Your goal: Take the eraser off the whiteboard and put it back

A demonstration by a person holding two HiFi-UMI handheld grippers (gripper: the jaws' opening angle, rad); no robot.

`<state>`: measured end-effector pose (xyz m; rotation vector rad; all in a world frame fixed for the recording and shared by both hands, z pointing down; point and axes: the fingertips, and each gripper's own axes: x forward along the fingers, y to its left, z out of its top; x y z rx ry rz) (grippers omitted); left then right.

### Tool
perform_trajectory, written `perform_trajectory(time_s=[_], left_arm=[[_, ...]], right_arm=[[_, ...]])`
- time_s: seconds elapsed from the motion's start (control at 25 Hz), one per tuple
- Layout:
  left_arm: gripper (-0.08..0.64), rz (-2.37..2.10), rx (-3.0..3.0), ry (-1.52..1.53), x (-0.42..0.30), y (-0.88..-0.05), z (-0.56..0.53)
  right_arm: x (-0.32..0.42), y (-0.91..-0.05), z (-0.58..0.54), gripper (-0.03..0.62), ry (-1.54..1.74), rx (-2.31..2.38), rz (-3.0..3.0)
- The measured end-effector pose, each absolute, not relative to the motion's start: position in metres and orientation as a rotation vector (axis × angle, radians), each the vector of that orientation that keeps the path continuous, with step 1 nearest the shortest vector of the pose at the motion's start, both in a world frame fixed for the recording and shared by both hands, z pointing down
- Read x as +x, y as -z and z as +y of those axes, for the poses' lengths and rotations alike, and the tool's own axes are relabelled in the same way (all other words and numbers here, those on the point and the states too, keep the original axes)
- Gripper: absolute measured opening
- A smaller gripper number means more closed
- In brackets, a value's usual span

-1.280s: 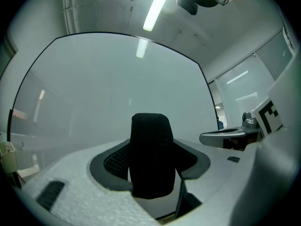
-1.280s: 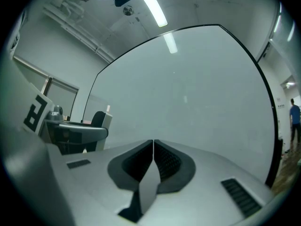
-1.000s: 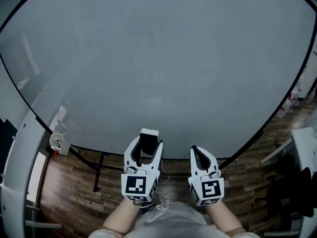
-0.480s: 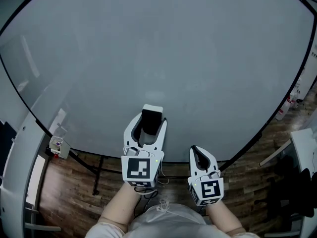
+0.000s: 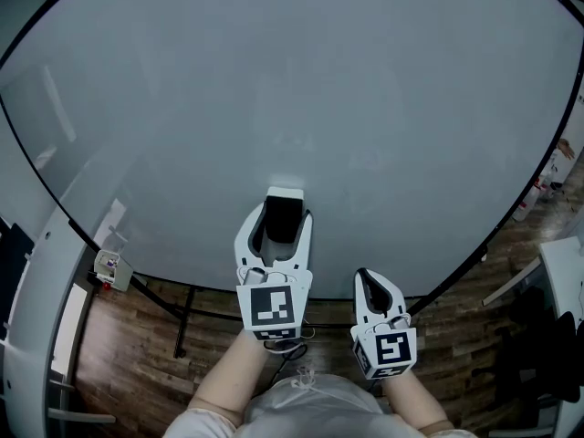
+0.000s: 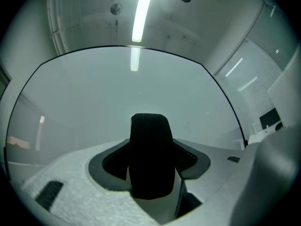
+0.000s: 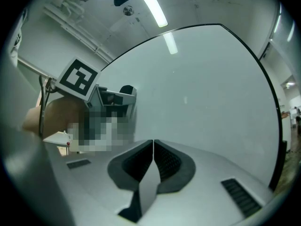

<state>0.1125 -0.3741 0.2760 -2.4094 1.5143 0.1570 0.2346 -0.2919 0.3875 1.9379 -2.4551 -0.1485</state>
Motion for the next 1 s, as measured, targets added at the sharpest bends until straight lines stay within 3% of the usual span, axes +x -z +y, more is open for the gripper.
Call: perform_trajectory(time_s=[0.76, 0.8, 0.92, 1.0], left_arm=[[0.297, 1.492, -2.49, -0.278, 0.087, -0.298, -0.337], [0.283, 1.497, -2.492, -0.279, 0.084, -0.304, -0.333], [0.126, 1.565, -2.469, -0.276, 0.07, -0.324, -0.324], [0.075, 1.597, -2.475, -0.245, 0.064, -0.339, -0.322]], right_arm=[[0.23, -0.391, -0.288, 0.028, 0.133, 1.931, -2.459], [0.229, -0.393, -0.287, 0.029, 0.131, 1.93, -2.459], [0.227, -0.396, -0.287, 0.029, 0.117, 1.932, -2.457], [0.226, -0.398, -0.287, 0.029, 0.107, 1.936, -2.455]])
